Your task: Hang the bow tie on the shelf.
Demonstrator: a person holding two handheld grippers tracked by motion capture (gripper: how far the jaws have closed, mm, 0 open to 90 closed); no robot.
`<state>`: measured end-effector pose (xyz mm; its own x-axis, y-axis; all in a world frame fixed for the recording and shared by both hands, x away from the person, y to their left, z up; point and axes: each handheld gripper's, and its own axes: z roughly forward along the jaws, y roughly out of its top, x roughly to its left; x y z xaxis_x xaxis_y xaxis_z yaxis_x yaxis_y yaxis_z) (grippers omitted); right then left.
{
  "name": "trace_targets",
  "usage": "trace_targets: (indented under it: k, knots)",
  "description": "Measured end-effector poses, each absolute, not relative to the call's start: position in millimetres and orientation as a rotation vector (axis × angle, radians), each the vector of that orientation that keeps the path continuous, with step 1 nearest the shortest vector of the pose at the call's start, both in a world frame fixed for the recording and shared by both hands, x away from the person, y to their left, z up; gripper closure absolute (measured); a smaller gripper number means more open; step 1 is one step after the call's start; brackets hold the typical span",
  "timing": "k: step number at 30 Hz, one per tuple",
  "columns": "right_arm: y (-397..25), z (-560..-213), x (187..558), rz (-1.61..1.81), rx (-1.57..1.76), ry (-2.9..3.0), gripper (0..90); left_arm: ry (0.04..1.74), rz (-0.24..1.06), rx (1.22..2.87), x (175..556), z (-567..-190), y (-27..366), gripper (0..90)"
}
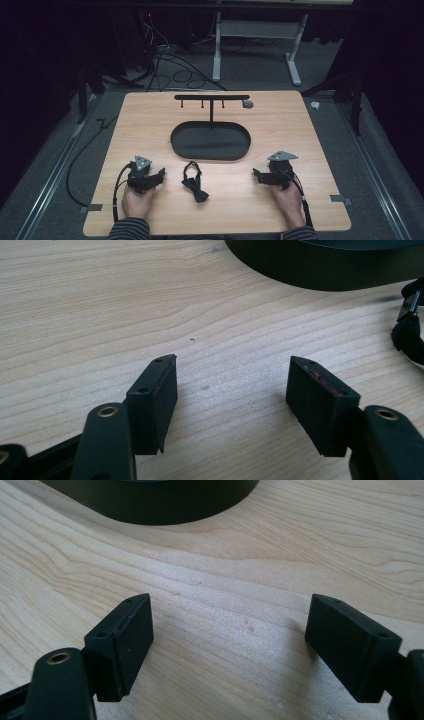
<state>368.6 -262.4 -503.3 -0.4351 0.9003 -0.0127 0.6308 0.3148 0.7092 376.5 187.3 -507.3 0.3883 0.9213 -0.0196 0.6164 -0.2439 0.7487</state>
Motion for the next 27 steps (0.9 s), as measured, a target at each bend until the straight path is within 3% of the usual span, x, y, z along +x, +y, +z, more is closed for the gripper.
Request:
trace_targets:
  k: [27]
  knots:
    - [-262, -503, 369, 0.896, 1.359, 2.179, 20.6, 1.305, 0.530, 2.004, 373, -497, 179, 37.6]
